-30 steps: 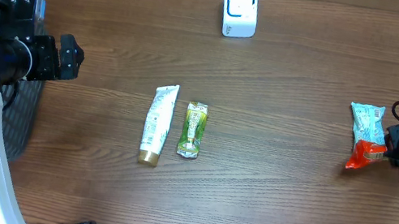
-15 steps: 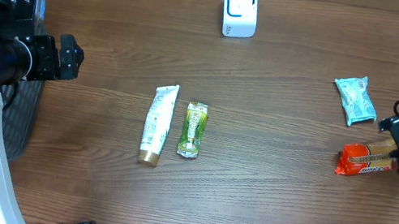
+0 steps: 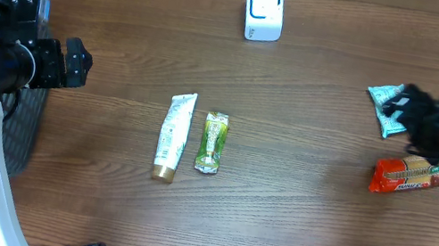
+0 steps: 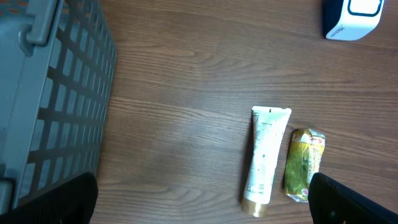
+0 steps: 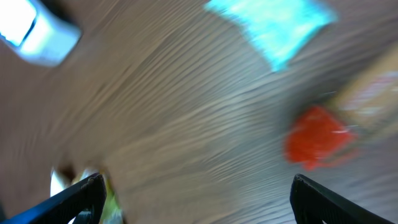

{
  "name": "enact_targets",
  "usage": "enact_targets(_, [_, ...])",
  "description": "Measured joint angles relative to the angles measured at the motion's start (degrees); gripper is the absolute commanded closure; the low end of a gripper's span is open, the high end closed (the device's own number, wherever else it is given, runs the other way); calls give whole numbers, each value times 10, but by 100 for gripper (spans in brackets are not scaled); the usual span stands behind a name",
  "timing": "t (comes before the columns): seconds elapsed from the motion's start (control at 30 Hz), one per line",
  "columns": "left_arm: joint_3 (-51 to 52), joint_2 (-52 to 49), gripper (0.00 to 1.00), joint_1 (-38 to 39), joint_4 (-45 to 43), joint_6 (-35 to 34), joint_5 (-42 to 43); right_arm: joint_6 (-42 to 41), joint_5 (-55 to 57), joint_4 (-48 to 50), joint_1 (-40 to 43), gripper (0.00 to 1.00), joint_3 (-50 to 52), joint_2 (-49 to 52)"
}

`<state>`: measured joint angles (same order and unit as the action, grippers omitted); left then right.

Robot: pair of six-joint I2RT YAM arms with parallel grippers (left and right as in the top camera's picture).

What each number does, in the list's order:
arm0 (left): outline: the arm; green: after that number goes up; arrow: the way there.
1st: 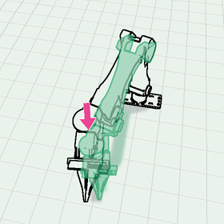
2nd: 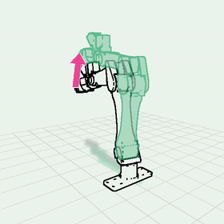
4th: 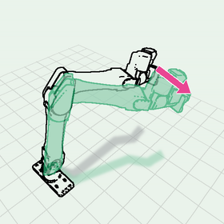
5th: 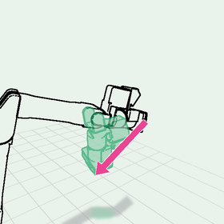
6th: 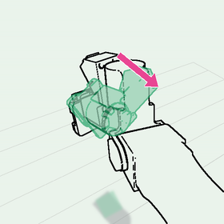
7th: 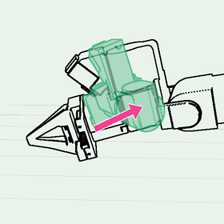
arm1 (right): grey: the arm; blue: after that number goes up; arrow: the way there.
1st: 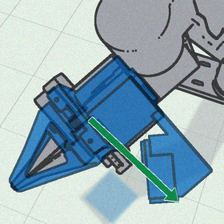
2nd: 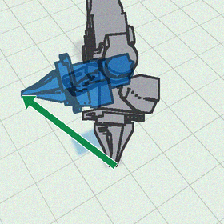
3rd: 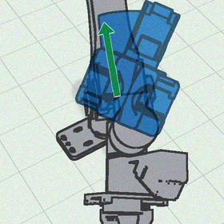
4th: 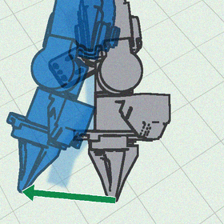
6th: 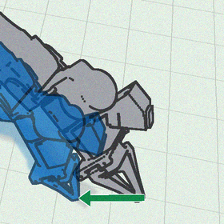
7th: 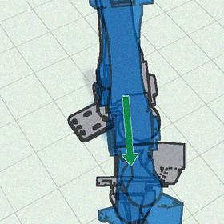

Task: Scan the item barcode
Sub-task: 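Move the right gripper left over the yellow-green snack pouch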

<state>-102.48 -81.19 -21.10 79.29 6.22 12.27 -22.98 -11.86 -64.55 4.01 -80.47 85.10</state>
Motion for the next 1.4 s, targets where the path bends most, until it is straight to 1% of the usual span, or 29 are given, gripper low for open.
enact_targets(0.23, [0, 0, 0, 0, 0, 0, 0, 9, -14, 37, -166, 5, 0, 16])
enact_targets(0.4, [0, 0, 1, 0, 0, 0, 0, -3, -26, 70, -256, 5, 0, 53])
enact_targets(0.8, [0, 0, 0, 0, 0, 0, 0, -25, -104, 162, -345, 5, 0, 223])
enact_targets(0.9, [0, 0, 0, 0, 0, 0, 0, -38, -108, 196, -365, 7, 0, 244])
enact_targets(0.97, [0, 0, 0, 0, 0, 0, 0, -50, -113, 217, -377, 10, 0, 260])
enact_targets(1.1, [0, 0, 0, 0, 0, 0, 0, -63, -119, 225, -390, 16, 0, 292])
enact_targets(1.23, [0, 0, 0, 0, 0, 0, 0, -71, -119, 231, -410, 27, 0, 323])
enact_targets(1.3, [0, 0, 0, 0, 0, 0, 0, -72, -119, 234, -421, 35, 0, 327])
enact_targets(1.4, [0, 0, 0, 0, 0, 0, 0, -76, -118, 234, -432, 51, 0, 327])
